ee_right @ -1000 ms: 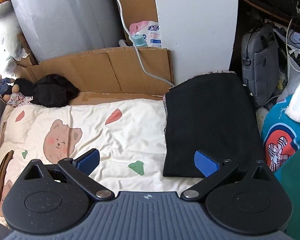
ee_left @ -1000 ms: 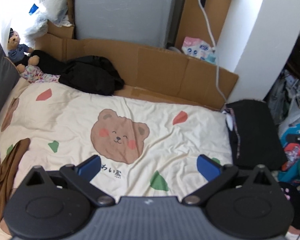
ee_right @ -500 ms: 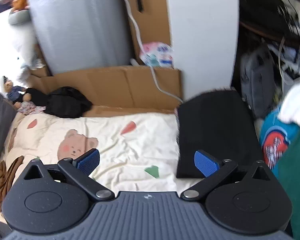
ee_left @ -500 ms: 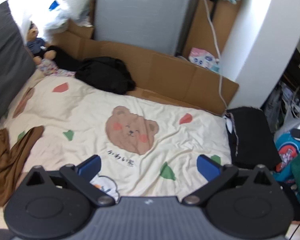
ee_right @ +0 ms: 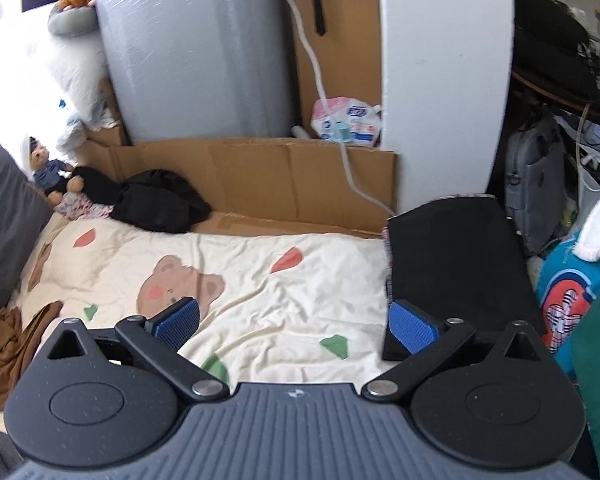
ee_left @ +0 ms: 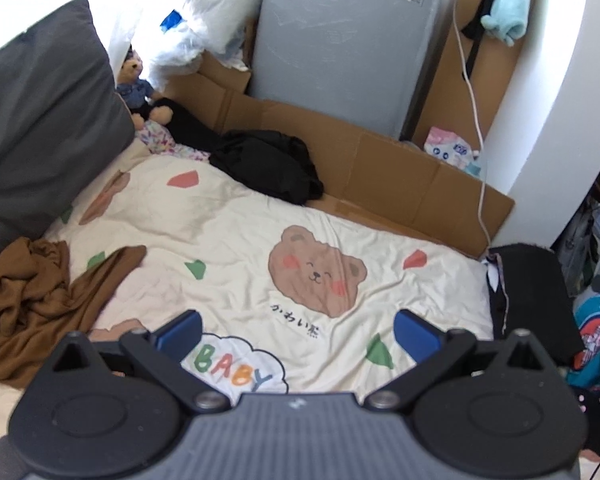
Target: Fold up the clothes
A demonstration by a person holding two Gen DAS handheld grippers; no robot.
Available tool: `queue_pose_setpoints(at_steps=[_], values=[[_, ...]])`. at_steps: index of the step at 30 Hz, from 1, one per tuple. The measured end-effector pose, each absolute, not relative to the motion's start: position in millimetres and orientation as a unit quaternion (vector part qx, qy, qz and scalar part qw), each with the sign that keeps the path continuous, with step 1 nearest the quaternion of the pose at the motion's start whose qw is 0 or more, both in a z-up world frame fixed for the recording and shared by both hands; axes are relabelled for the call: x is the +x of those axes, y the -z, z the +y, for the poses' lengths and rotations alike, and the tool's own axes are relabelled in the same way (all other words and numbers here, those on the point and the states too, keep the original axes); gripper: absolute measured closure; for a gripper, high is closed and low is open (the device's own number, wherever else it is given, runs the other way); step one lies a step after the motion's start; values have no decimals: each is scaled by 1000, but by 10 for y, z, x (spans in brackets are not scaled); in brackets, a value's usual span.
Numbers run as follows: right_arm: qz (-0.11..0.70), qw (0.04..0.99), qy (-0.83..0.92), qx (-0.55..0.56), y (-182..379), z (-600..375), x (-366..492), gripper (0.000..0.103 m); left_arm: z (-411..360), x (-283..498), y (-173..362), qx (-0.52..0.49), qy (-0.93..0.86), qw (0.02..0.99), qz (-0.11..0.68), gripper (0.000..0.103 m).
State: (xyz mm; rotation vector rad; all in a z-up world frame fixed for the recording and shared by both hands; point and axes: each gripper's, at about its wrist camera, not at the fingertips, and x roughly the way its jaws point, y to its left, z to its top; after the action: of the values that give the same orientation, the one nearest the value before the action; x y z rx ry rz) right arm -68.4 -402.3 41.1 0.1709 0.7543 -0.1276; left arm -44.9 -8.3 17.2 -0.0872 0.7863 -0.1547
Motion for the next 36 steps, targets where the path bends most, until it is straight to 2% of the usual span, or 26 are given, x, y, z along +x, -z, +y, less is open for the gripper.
queue_pose_setpoints(at_steps=[10, 36], values=[[373, 924, 23, 81, -339, -3725, -768, 0, -22, -573, -145, -22, 75, 922, 379, 0], [389, 917, -4, 94, -356, -3350, -620, 0, 128, -577, -171, -53, 34, 923, 379, 0]])
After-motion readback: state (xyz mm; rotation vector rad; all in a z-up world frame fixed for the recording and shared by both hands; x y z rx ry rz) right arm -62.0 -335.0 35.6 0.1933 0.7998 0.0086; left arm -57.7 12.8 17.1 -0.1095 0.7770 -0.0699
